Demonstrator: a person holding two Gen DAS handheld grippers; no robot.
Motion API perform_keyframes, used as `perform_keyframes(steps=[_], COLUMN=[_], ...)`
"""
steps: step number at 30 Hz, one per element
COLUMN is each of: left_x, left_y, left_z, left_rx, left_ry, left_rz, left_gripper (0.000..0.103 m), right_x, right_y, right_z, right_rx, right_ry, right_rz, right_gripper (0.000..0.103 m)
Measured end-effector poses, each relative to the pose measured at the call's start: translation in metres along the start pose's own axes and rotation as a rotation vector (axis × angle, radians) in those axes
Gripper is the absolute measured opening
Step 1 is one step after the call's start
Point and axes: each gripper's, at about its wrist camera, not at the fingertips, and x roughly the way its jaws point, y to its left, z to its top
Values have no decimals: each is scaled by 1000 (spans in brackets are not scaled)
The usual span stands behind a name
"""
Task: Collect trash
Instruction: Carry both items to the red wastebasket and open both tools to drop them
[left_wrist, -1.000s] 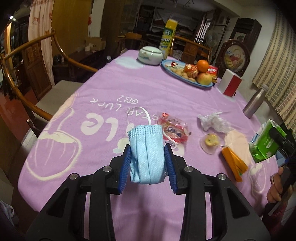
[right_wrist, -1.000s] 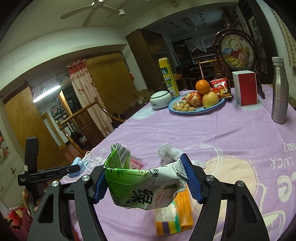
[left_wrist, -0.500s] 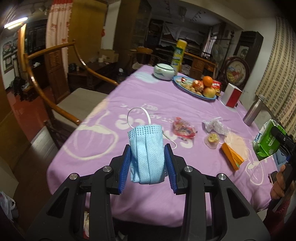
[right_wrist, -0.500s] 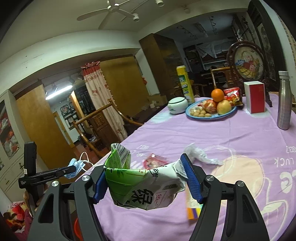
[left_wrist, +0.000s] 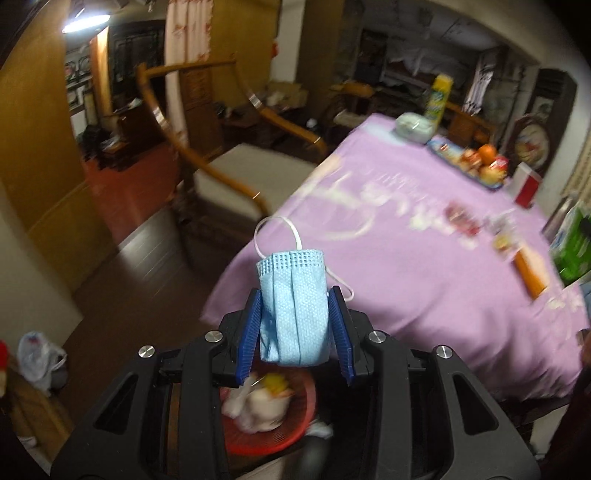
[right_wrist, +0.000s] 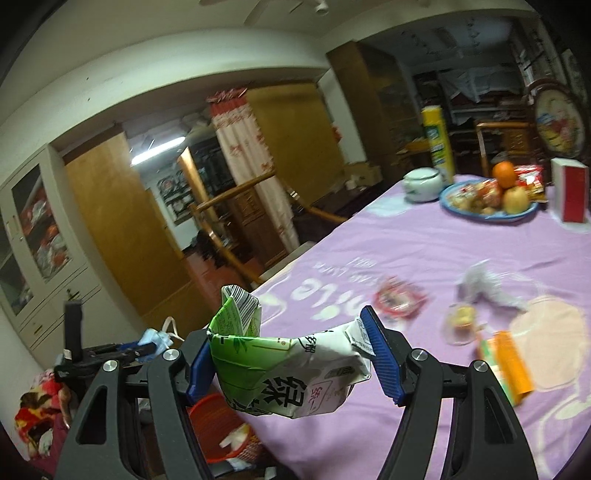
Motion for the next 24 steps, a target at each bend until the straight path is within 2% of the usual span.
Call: perform_keyframes(steps=[4, 5, 6, 7, 8, 9, 15, 18, 24], left_x=[23, 27, 32, 33, 33, 30, 15, 11, 11], left_y=[24, 28, 35, 40, 46, 52, 73, 84, 114], left_z=[-16, -21, -26, -28, -30, -31, -26, -27, -37], left_rx=[21, 26, 26, 19, 7, -13, -53, -55, -106], left_ry=[125, 151, 176, 184, 179, 157, 43, 0, -63], left_rz=[51, 62, 77, 84, 87, 88, 151, 189, 206], left_gripper=[39, 44, 57, 64, 75, 81, 96, 96, 96], right_x=[26, 35, 40, 47, 56, 62, 97, 116, 159], right_y=[28, 38, 45, 52, 62, 68, 113, 137, 183], right_z=[-6, -9, -11, -13, -16, -17, -32, -43, -65], right_rx=[-23, -36, -43, -49, -60, -68, -128, -158, -213], right_ry=[57, 77, 91, 106, 130, 144, 246, 302, 415], right_rz=[40, 52, 61, 71, 85, 94, 153, 181, 239], right_gripper=[70, 70, 70, 70, 70, 70, 70, 70, 70])
